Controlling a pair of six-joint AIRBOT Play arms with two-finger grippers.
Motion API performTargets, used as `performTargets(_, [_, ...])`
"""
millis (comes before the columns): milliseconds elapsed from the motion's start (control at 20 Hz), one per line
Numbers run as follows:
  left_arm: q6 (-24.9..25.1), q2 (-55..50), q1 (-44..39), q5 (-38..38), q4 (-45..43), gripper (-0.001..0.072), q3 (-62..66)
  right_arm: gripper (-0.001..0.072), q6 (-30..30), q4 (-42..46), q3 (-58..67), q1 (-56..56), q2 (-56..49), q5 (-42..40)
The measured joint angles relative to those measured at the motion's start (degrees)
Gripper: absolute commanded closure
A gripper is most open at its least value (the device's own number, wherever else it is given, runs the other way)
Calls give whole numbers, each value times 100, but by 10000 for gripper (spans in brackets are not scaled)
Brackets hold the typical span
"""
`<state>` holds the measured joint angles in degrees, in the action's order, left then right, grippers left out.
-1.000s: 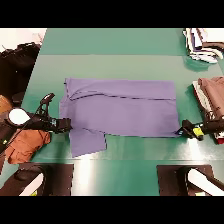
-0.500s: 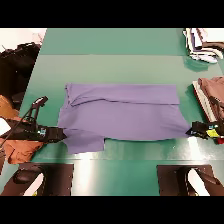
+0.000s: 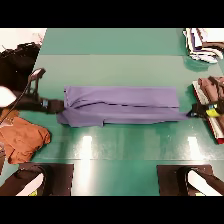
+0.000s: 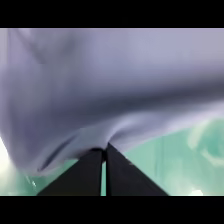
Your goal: Fold the shirts.
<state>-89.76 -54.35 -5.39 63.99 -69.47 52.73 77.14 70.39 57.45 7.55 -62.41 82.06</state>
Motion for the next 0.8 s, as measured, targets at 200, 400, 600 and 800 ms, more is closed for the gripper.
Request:
performTargets(200, [116, -1401, 0, -922, -57, 679, 894, 696, 7, -28, 1220, -260, -1432, -151])
performTargets(400, [155, -2494, 2, -1436, -66, 679, 1694, 695, 20, -125, 2173, -369, -2479, -179])
performTargets(600, [170, -2992, 7, -1606, -98, 93, 2052, 259, 26, -730, 2830, -258, -3167, -197])
performTargets(800, [170, -3117, 7, -1360, -90, 96, 2262, 259, -24, -1432, 3086, 66, -3421, -107])
